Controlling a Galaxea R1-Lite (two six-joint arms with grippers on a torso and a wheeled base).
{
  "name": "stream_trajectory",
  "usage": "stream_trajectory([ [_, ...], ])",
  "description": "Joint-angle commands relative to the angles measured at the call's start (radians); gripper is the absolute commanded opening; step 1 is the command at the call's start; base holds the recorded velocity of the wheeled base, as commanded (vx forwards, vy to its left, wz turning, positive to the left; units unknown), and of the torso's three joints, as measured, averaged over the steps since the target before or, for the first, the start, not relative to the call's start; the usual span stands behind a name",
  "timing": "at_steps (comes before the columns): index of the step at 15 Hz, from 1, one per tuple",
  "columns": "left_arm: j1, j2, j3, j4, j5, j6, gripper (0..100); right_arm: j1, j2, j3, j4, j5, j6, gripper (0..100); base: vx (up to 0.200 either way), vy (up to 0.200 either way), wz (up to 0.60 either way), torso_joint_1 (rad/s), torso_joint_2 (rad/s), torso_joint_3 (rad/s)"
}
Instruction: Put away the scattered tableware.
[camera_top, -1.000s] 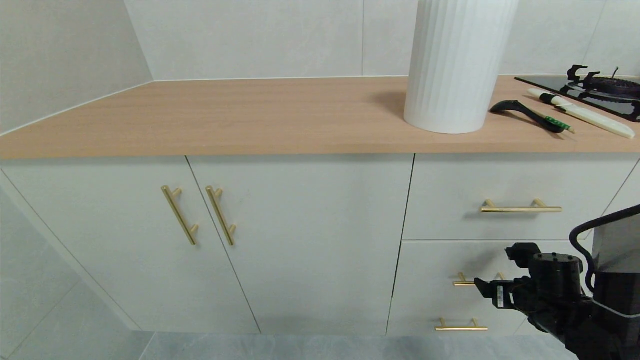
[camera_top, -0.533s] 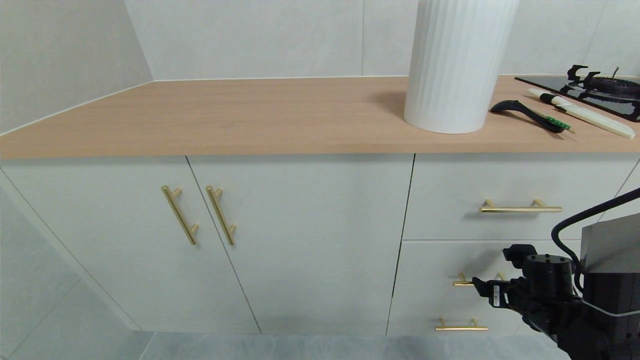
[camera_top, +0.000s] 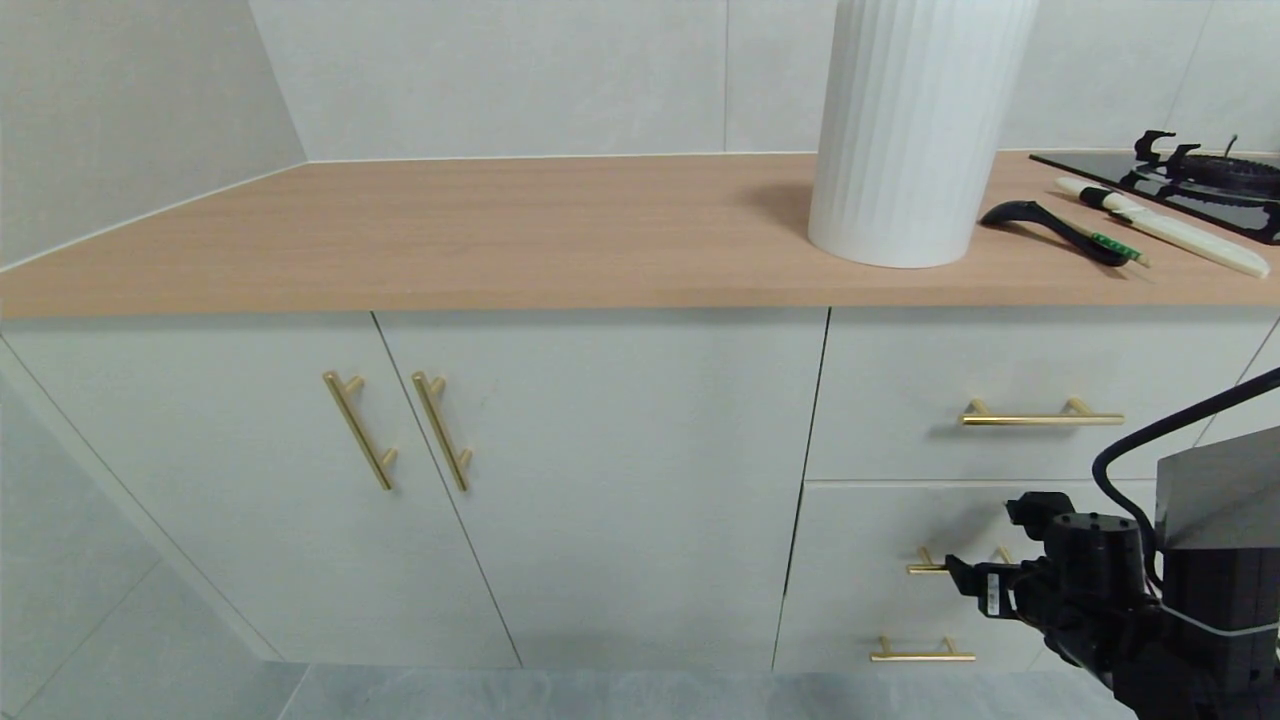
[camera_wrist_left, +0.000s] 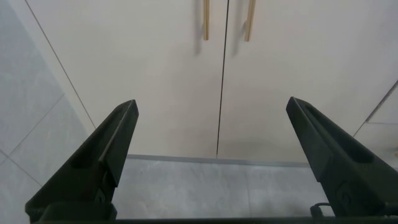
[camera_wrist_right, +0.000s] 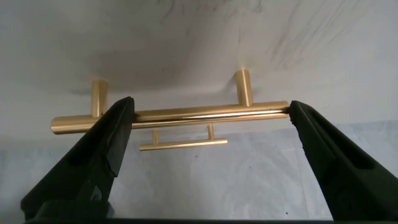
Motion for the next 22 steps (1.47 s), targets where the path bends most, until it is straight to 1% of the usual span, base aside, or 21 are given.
stream_trajectory([
  [1, 0.000, 0.001, 0.000, 0.000, 0.000, -0.001, 100, 0.002, -0.011, 0.018, 0.009, 0.001, -0.003, 100, 0.000, 0.000, 0.00, 0.000, 0.00, 0.000],
  [2, 0.000, 0.001, 0.000, 0.000, 0.000, -0.001, 100, 0.002, -0.011, 0.018, 0.009, 0.001, -0.003, 100, 0.000, 0.000, 0.00, 0.000, 0.00, 0.000],
  [3, 0.000, 0.001, 0.000, 0.000, 0.000, 0.001, 100, 0.006, -0.114, 0.052, 0.109, 0.010, -0.043, 100, 0.000, 0.000, 0.00, 0.000, 0.00, 0.000],
  [5, 0.000, 0.001, 0.000, 0.000, 0.000, 0.001, 100, 0.031, -0.334, 0.046, 0.399, 0.036, -0.049, 100, 0.000, 0.000, 0.00, 0.000, 0.00, 0.000],
  [6, 0.000, 0.001, 0.000, 0.000, 0.000, -0.001, 100, 0.042, -0.408, 0.038, 0.479, 0.043, -0.049, 100, 0.000, 0.000, 0.00, 0.000, 0.00, 0.000],
  [7, 0.000, 0.001, 0.000, 0.000, 0.000, -0.001, 100, 0.082, -0.627, -0.011, 0.746, 0.048, -0.049, 100, 0.000, 0.000, 0.00, 0.000, 0.00, 0.000],
  [8, 0.000, 0.001, 0.000, 0.000, 0.000, -0.001, 100, 0.100, -0.712, -0.038, 0.853, 0.048, -0.049, 100, 0.000, 0.000, 0.00, 0.000, 0.00, 0.000],
  [9, 0.000, 0.001, 0.000, 0.000, 0.000, -0.001, 100, 0.140, -0.925, -0.146, 1.189, 0.051, -0.045, 100, 0.000, 0.000, 0.00, 0.000, 0.00, 0.000],
  [10, 0.000, 0.001, 0.000, 0.000, 0.000, 0.001, 100, 0.169, -1.048, -0.232, 1.407, 0.062, -0.040, 100, 0.000, 0.000, 0.00, 0.000, 0.00, 0.000],
  [11, 0.000, 0.001, 0.000, 0.000, 0.000, -0.001, 100, 0.184, -1.124, -0.287, 1.525, 0.080, -0.031, 100, 0.000, 0.000, 0.00, 0.000, 0.00, 0.000],
  [12, 0.000, 0.001, 0.000, -0.002, 0.000, -0.001, 100, 0.197, -1.178, -0.316, 1.572, 0.089, -0.025, 100, 0.000, 0.000, 0.00, 0.000, 0.00, 0.000],
  [14, 0.000, 0.001, 0.000, 0.000, 0.000, -0.001, 100, 0.198, -1.200, -0.322, 1.569, 0.088, -0.025, 100, 0.000, 0.000, 0.00, 0.000, 0.00, 0.000],
  [17, 0.000, 0.001, 0.000, 0.000, 0.000, -0.001, 100, 0.198, -1.138, -0.299, 1.493, 0.089, 0.011, 100, 0.000, 0.000, 0.00, 0.000, 0.00, 0.000],
  [18, 0.000, 0.001, 0.000, 0.000, 0.000, -0.001, 100, 0.198, -1.100, -0.278, 1.451, 0.089, 0.014, 100, 0.000, 0.000, 0.00, 0.000, 0.00, 0.000],
  [20, 0.000, 0.001, 0.000, 0.000, 0.000, 0.001, 100, 0.198, -0.993, -0.218, 1.301, 0.086, 0.017, 100, 0.000, 0.000, 0.00, 0.000, 0.00, 0.000],
  [22, 0.000, 0.001, 0.000, 0.000, 0.000, -0.001, 100, 0.197, -0.891, -0.189, 1.181, 0.068, 0.067, 100, 0.000, 0.000, 0.00, 0.000, 0.00, 0.000],
])
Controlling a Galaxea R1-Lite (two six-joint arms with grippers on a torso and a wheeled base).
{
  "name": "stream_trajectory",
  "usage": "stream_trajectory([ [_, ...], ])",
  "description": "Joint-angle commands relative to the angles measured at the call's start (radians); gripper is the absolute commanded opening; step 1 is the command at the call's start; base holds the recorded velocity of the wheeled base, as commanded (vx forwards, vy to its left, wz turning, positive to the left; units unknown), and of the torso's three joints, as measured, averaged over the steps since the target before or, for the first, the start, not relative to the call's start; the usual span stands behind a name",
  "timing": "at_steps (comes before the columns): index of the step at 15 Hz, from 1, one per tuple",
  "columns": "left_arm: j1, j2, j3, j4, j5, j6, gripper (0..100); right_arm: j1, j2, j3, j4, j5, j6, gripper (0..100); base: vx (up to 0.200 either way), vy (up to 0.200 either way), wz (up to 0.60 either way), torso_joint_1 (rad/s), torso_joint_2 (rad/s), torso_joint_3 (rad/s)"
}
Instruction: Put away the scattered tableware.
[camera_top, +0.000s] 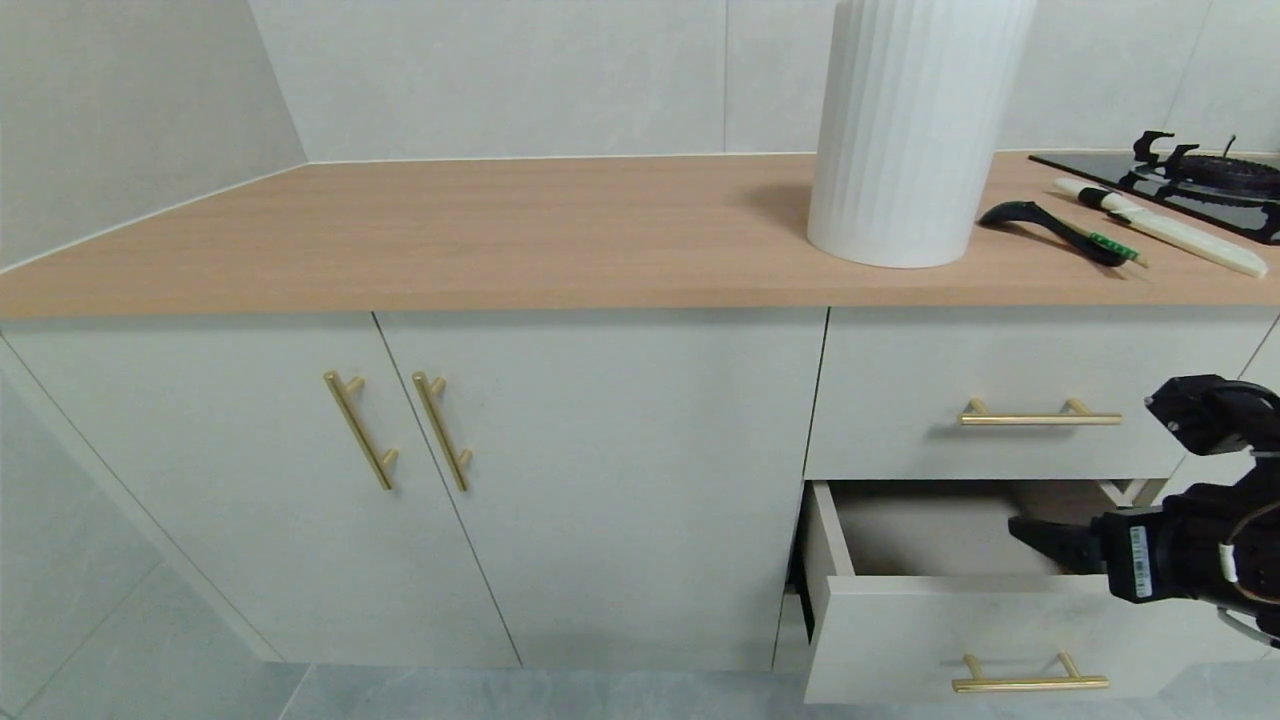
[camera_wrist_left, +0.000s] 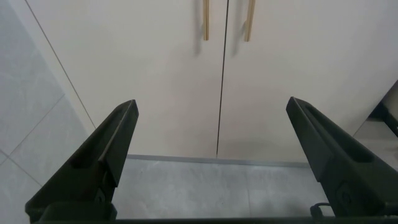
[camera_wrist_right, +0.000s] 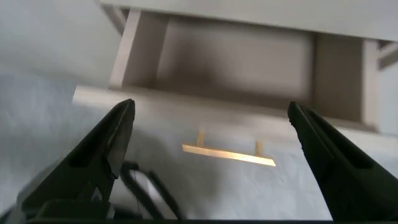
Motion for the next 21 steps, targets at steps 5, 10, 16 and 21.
stream_trajectory([
  [5, 0.000, 0.000, 0.000, 0.000, 0.000, 0.001, 100, 0.000, 0.272, 0.039, -0.138, -0.072, 0.086, 100, 0.000, 0.000, 0.00, 0.000, 0.00, 0.000],
  [10, 0.000, 0.000, 0.000, 0.000, 0.000, -0.001, 100, 0.000, 0.302, 0.039, -0.138, -0.072, 0.086, 100, 0.000, 0.000, 0.00, 0.000, 0.00, 0.000],
  [16, 0.000, 0.000, 0.000, 0.000, 0.000, -0.001, 100, 0.000, 0.333, 0.042, -0.141, -0.074, 0.086, 100, 0.000, 0.000, 0.00, 0.000, 0.00, 0.000],
  [21, 0.000, 0.000, 0.000, 0.000, 0.000, -0.001, 100, 0.000, 0.339, 0.050, -0.139, -0.074, 0.086, 100, 0.000, 0.000, 0.00, 0.000, 0.00, 0.000],
])
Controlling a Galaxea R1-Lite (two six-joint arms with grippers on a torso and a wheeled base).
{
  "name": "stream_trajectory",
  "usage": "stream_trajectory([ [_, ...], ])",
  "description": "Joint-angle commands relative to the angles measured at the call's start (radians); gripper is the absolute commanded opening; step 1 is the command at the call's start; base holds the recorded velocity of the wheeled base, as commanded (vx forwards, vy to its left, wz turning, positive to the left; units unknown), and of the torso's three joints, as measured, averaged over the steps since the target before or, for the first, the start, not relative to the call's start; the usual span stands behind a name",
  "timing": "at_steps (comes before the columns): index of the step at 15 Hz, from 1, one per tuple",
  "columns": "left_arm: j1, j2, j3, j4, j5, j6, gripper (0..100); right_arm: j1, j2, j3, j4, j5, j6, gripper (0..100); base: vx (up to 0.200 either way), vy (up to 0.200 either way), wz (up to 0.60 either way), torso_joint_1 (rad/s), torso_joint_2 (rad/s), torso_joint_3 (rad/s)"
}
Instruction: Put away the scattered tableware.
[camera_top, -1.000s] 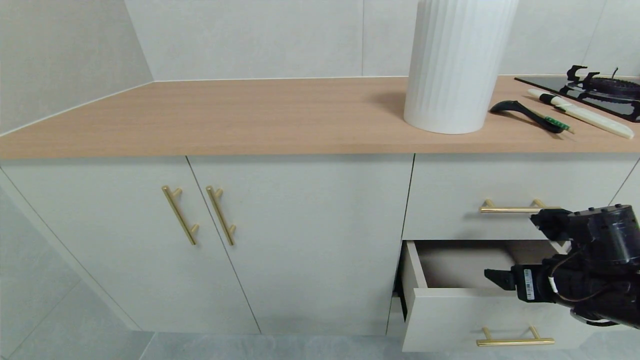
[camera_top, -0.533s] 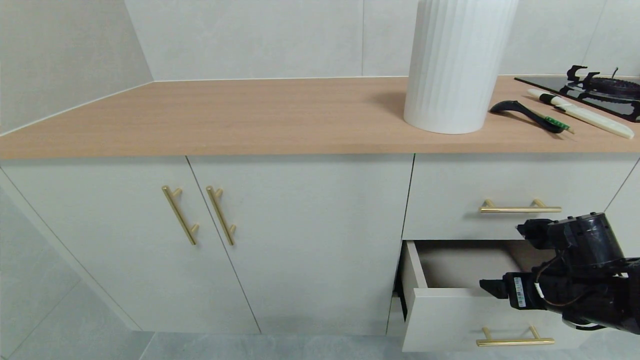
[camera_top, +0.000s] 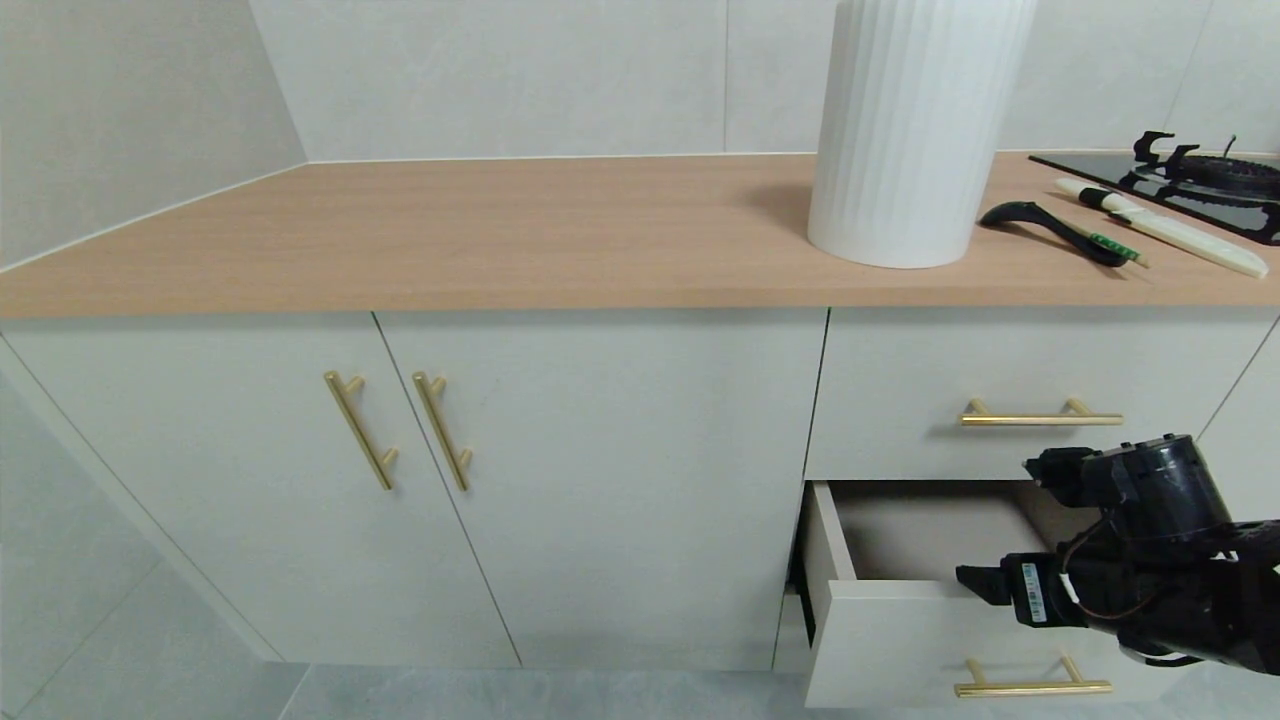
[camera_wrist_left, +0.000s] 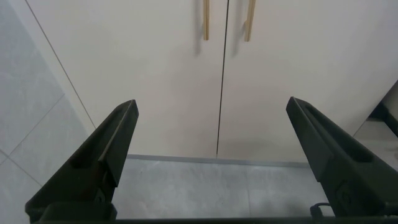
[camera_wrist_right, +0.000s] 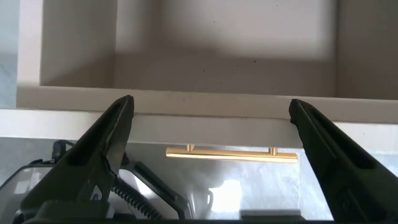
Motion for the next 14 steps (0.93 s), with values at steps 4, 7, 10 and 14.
stream_trajectory([
  [4, 0.000, 0.001, 0.000, 0.000, 0.000, -0.001, 100, 0.000, -0.006, 0.012, 0.006, -0.001, -0.006, 100, 0.000, 0.000, 0.00, 0.000, 0.00, 0.000],
  [7, 0.000, 0.001, 0.000, 0.000, 0.000, 0.001, 100, 0.000, -0.023, 0.015, 0.015, 0.000, -0.008, 100, 0.000, 0.000, 0.00, 0.000, 0.00, 0.000],
  [10, 0.000, 0.001, 0.000, 0.000, 0.000, -0.001, 100, 0.005, -0.037, 0.005, 0.105, 0.005, -0.009, 100, 0.000, 0.000, 0.00, 0.000, 0.00, 0.000],
  [14, 0.000, 0.001, 0.000, 0.000, 0.000, 0.001, 100, 0.008, -0.043, -0.021, 0.229, 0.008, -0.014, 100, 0.000, 0.000, 0.00, 0.000, 0.00, 0.000],
])
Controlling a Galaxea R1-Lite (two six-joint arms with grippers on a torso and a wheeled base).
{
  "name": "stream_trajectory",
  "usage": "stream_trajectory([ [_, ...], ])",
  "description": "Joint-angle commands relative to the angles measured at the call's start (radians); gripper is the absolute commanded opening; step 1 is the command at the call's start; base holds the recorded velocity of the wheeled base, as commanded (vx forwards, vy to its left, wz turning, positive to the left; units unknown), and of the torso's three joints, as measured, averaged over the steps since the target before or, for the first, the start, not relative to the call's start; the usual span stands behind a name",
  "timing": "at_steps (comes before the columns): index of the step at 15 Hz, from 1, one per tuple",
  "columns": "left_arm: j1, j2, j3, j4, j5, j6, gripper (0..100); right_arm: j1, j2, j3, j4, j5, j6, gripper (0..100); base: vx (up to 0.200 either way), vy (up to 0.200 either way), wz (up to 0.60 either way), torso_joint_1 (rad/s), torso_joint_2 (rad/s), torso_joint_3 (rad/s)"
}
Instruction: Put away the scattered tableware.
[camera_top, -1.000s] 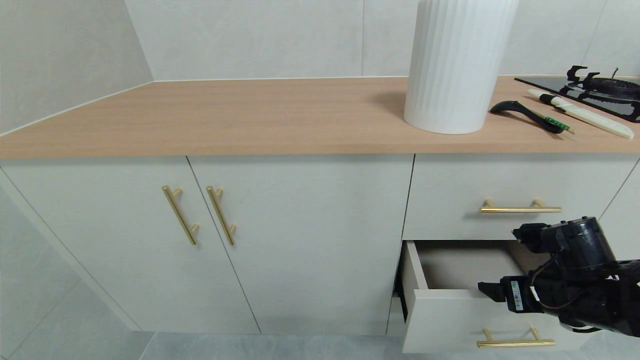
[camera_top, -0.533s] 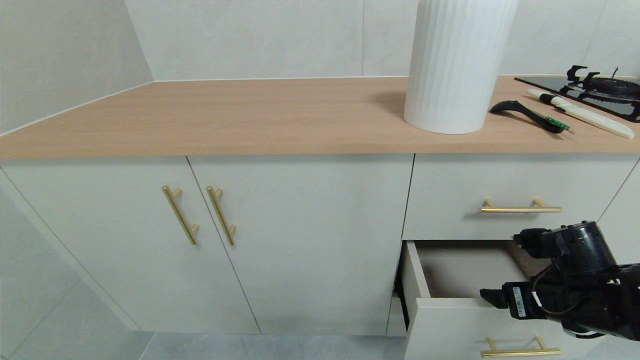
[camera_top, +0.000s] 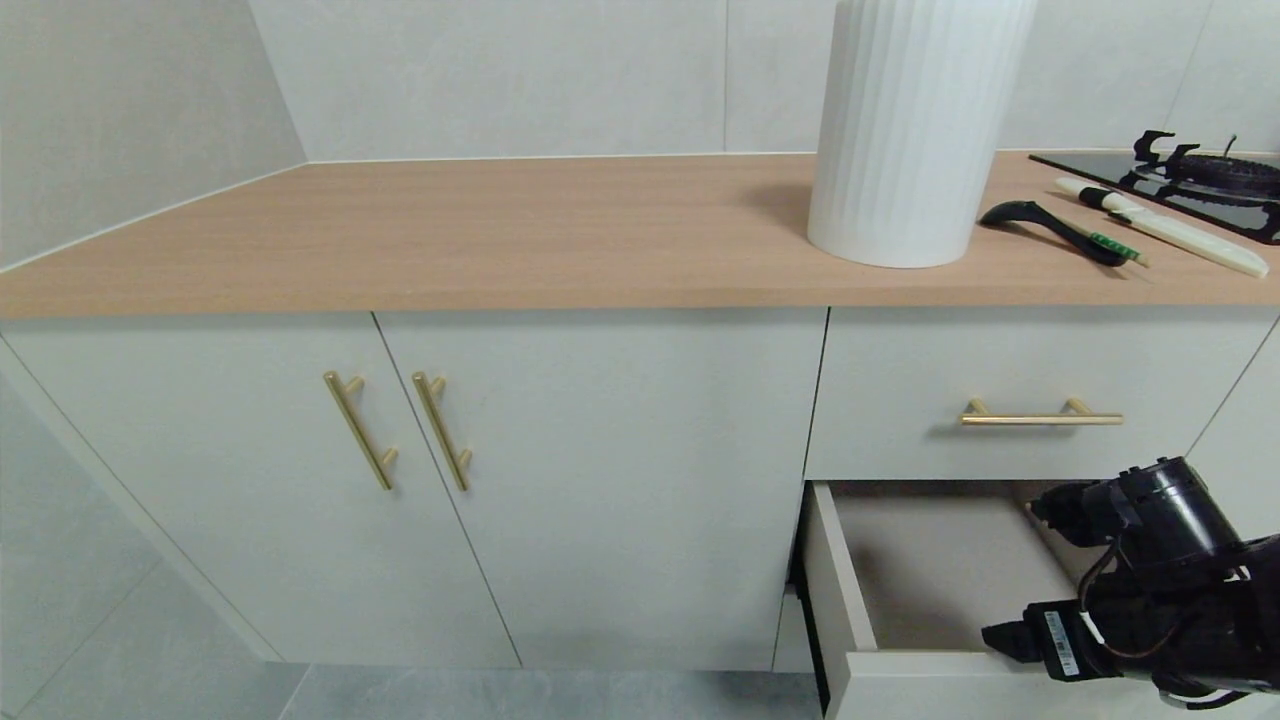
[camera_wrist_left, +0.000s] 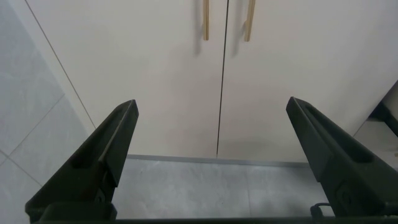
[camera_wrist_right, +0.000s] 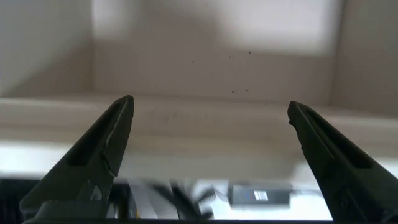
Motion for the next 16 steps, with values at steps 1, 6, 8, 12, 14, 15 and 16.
stream_trajectory([
  [1, 0.000, 0.001, 0.000, 0.000, 0.000, -0.001, 100, 0.001, -0.005, -0.011, 0.019, 0.000, 0.000, 100, 0.000, 0.000, 0.00, 0.000, 0.00, 0.000],
  [6, 0.000, 0.001, 0.000, 0.000, 0.000, -0.001, 100, 0.052, -0.014, -0.018, 0.188, 0.000, -0.041, 100, 0.000, 0.000, 0.00, 0.000, 0.00, 0.000],
  [8, 0.000, 0.001, 0.000, 0.000, 0.000, 0.000, 100, 0.070, -0.013, -0.024, 0.240, 0.000, -0.041, 100, 0.000, 0.000, 0.00, 0.000, 0.00, 0.000],
  [12, 0.000, 0.001, 0.000, 0.000, 0.000, 0.000, 100, 0.093, -0.014, -0.038, 0.375, -0.001, -0.084, 100, 0.000, 0.000, 0.00, 0.000, 0.00, 0.000],
  [14, 0.000, 0.001, 0.000, 0.000, 0.000, 0.000, 100, 0.093, -0.014, -0.039, 0.375, -0.001, -0.086, 100, 0.000, 0.000, 0.00, 0.000, 0.00, 0.000],
  [15, 0.000, 0.001, 0.000, 0.000, 0.000, -0.001, 100, 0.093, -0.016, -0.039, 0.375, -0.001, -0.086, 100, 0.000, 0.000, 0.00, 0.000, 0.00, 0.000],
  [16, 0.000, 0.001, 0.000, 0.000, 0.000, -0.001, 100, 0.093, -0.016, -0.039, 0.375, 0.000, -0.086, 100, 0.000, 0.000, 0.00, 0.000, 0.00, 0.000],
])
